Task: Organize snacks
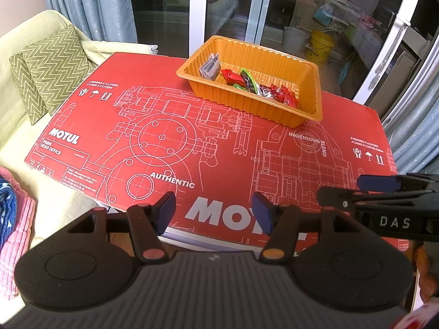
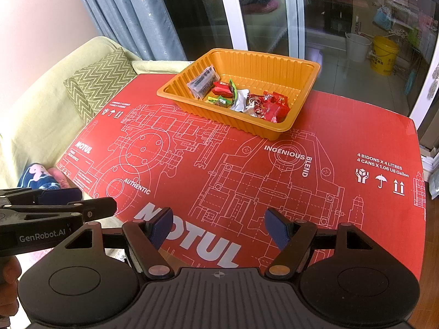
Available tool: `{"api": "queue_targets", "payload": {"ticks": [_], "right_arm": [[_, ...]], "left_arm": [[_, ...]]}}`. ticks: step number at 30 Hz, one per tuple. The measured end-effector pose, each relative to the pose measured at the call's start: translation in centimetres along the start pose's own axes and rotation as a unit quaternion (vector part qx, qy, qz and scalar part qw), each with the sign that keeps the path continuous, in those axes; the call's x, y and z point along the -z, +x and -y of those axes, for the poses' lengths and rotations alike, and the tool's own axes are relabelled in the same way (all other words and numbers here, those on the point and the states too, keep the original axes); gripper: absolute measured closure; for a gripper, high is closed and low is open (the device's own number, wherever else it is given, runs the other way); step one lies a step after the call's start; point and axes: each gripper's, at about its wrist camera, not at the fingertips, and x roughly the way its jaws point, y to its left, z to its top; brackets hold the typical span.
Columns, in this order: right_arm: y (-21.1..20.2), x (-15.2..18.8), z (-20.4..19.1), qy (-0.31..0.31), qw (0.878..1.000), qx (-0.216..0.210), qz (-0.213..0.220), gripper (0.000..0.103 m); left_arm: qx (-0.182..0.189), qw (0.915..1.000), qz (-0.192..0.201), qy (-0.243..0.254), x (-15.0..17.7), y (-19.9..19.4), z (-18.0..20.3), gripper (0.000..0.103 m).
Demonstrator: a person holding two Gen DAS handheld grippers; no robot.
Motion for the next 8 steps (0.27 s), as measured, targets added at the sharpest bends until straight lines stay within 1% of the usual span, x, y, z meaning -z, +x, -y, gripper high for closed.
{"api": "queue_targets", "payload": {"ticks": [8], "right_arm": [[0.01,0.01,0.07,0.000,1.000,0.000,0.000,0.029]], "left_arm": [[-0.003,1.0000,0.003,0.004,-0.29,0.16,-0.04,0.043]]}}
